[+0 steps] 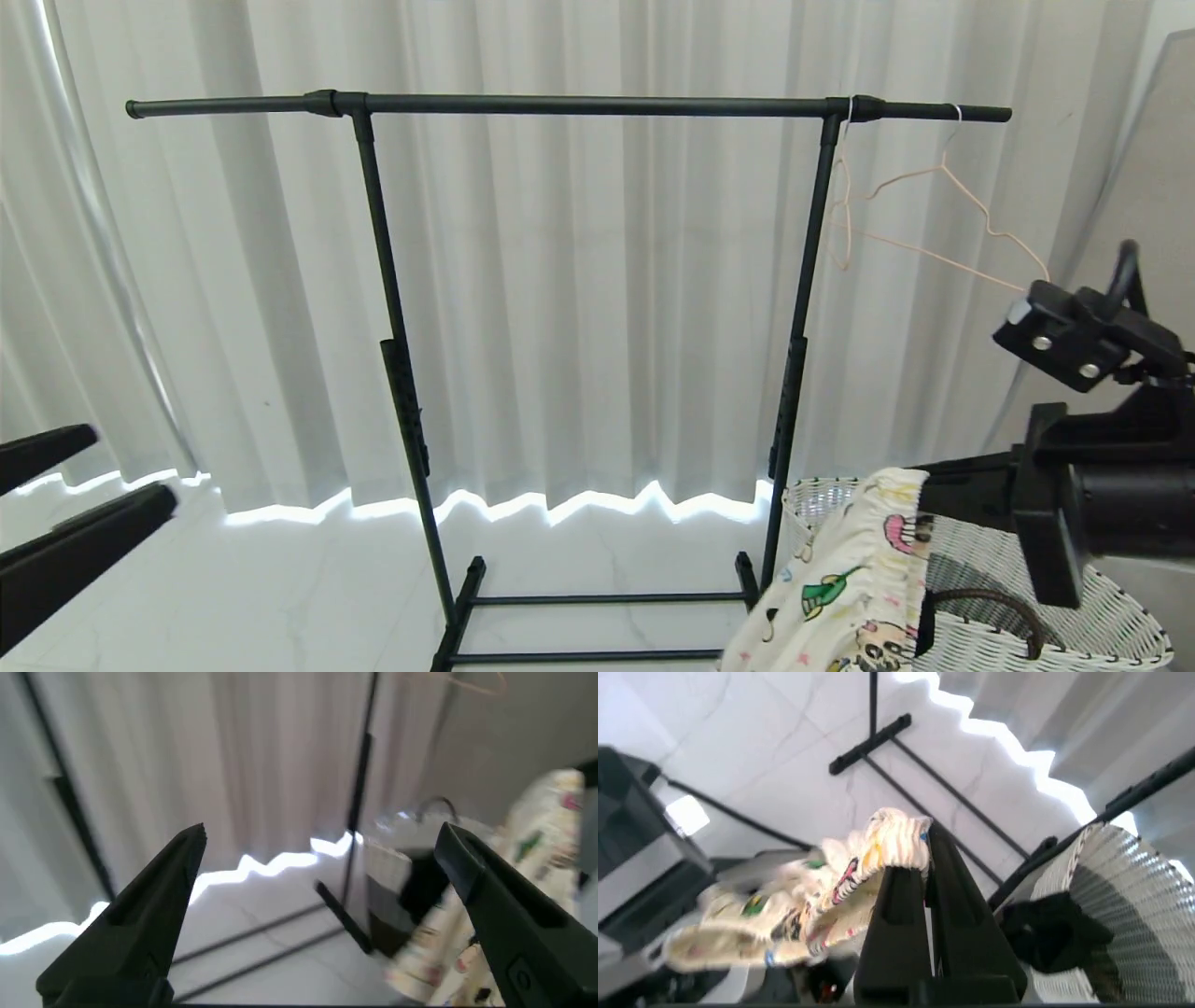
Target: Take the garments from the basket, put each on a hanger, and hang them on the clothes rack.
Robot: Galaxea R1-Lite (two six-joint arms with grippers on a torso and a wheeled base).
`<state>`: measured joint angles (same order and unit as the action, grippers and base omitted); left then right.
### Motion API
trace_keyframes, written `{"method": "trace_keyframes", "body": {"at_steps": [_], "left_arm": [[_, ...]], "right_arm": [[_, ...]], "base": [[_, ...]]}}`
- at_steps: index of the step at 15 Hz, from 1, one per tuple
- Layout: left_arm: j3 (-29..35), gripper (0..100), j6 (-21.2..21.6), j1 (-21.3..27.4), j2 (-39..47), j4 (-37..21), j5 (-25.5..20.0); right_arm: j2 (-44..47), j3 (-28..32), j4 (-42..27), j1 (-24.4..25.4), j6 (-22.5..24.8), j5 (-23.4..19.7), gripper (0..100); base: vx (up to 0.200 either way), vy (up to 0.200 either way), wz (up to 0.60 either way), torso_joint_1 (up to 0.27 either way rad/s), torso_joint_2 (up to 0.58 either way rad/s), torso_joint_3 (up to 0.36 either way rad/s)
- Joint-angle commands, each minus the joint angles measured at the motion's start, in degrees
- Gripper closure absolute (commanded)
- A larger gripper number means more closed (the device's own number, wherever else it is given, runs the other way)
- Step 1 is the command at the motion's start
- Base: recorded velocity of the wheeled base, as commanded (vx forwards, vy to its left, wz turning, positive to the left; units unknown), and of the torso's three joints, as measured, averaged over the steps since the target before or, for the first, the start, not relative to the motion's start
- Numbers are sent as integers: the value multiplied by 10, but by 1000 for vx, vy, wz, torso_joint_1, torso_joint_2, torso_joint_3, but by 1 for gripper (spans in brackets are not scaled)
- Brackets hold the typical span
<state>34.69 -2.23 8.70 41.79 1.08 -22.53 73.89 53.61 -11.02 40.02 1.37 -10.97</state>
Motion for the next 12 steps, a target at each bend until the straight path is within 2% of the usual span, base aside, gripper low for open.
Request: {"method": "trace_keyframes", "body": {"at_steps": [1,2,3,4,5,7,10,12], "left_arm": [[49,0,-2,113,173,1,20],[68,0,-3,156,225,1,70],[80,0,-6,171,248,1,94],[133,0,-21,221,329,1,166],[163,0,-46,257,365,1,184],[193,0,-83,314,421,1,186],[190,0,-85,362,477,9,186],[191,0,-102,382,511,66,186]], "right_arm": [[86,53,15,23,-11,27,100],[111,79,14,28,-22,36,100],[122,91,14,30,-25,41,100],[159,132,14,30,-34,66,100],[180,151,14,30,-35,77,100],[211,183,14,30,-35,87,100],[239,213,14,29,-40,87,100],[244,216,14,28,-47,87,100]], "base": [[0,0,0,0,0,0],[0,0,0,0,0,0],[0,0,0,0,0,0],[0,0,0,0,0,0],[0,0,0,0,0,0],[0,0,0,0,0,0],[0,0,0,0,0,0],[0,0,0,0,0,0]]}}
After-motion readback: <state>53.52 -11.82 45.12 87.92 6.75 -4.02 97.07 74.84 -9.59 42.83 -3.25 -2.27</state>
